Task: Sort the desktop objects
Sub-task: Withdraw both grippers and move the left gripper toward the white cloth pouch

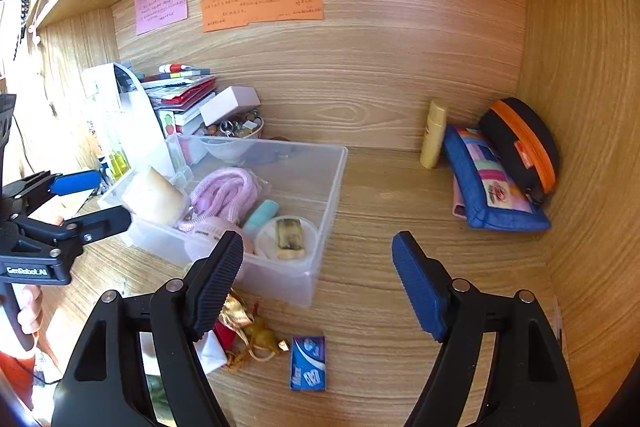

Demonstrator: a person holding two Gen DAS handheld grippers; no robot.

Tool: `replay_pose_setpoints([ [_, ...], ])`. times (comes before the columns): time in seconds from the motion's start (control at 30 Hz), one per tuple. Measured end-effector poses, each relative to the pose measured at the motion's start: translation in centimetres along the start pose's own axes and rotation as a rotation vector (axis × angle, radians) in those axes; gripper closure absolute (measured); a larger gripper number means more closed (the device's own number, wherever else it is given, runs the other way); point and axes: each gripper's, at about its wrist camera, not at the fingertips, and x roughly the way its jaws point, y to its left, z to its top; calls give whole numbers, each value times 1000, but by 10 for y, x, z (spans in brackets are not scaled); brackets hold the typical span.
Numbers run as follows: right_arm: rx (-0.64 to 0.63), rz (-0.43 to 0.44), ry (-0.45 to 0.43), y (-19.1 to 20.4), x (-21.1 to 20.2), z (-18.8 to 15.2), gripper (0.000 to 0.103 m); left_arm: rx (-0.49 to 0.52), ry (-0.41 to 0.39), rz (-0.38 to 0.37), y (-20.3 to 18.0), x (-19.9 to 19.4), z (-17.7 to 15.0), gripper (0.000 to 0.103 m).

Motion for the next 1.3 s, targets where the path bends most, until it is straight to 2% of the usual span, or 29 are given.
replay_pose_setpoints([
  [0.27,14,-29,53,-11,-4,-23,29,23,98,66,10,-7,-45,9],
  [0.6,8,-45,133,-13,0,-50,29,49,179,-5,2,-7,-78,9],
  [1.0,-26,-40,241,-13,16,-76,29,162,218,-97,-37,19,-73,9],
  [1.3,-45,-13,279,-11,27,-81,29,207,222,-158,-56,38,-61,9],
])
